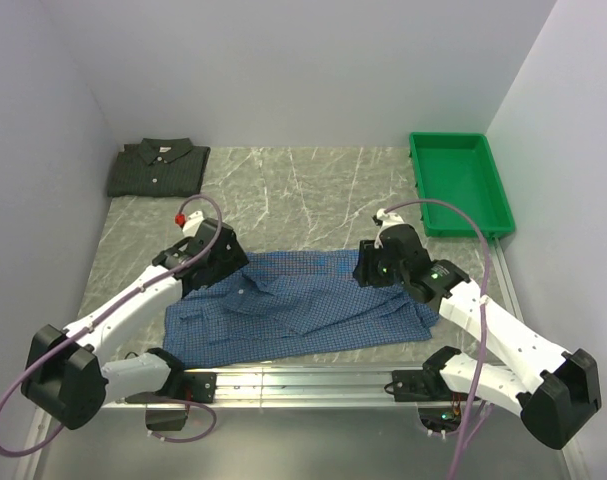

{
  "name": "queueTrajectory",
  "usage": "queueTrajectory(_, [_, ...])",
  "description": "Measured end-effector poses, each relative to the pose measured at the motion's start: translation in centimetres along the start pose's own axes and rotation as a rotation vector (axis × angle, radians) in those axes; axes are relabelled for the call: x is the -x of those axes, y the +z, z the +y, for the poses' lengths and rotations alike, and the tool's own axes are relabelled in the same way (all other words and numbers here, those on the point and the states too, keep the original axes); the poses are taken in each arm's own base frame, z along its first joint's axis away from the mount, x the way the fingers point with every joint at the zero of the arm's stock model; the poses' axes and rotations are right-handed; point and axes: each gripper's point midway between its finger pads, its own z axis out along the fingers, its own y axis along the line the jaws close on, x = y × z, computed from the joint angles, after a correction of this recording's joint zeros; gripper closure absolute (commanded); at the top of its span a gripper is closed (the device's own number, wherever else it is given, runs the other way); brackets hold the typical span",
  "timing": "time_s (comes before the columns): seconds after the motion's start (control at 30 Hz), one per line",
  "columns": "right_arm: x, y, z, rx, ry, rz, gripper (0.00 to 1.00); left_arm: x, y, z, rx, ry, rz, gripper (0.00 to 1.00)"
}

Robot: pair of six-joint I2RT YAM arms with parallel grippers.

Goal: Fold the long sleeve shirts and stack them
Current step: Fold the shirt

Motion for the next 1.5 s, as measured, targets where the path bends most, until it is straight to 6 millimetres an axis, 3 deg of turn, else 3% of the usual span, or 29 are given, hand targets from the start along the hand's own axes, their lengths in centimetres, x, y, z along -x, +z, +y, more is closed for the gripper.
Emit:
queueTrajectory(0.2, [-0.5,0.2,-0.2,-0.003,0.0,0.009,0.5,-1.9,1.8,-0.9,-0.021,-0.018,0.081,0.39])
queueTrajectory(0.3, [-1.0,0.4,-0.4,-0.008,-0.001,0.019,0.5,-3.2,3.3,-0.6,-0.003,-0.032,0.119,0.54])
queueTrajectory(0.47, [-1.2,0.5,-0.5,-0.008,0.0,0.023,0.5,-3.6,4.4,-0.6,0.013,-0.043,0.122,0.93])
queueTrajectory(0.53, [-1.2,0.5,-0.4,-0.007,0.002,0.023,0.5,-3.4,4.5,-0.7,0.01,-0.042,0.113,0.99])
queueTrajectory(0.67, [-1.2,0.6,-0.4,-0.003,0.003,0.021,0.5,-2.8,4.3,-0.8,-0.001,-0.045,0.082,1.0])
queueTrajectory(1.0, [-1.3,0.7,-0.4,0.0,0.007,0.022,0.49,0.5,0.2,0.2,-0.148,-0.089,-0.139,0.97])
queueTrajectory(1.13, [-1.4,1.0,-0.3,0.001,0.016,0.026,0.48,0.1,1.3,1.5,-0.119,-0.072,-0.163,0.8])
queueTrajectory(1.37, [-1.7,1.6,-0.3,-0.008,0.043,0.046,0.42,-1.9,4.3,5.1,0.074,-0.02,-0.125,0.72])
queueTrajectory(1.5, [-1.8,2.0,0.4,0.019,0.065,0.055,0.38,-0.8,3.9,6.2,0.177,-0.021,-0.152,0.56])
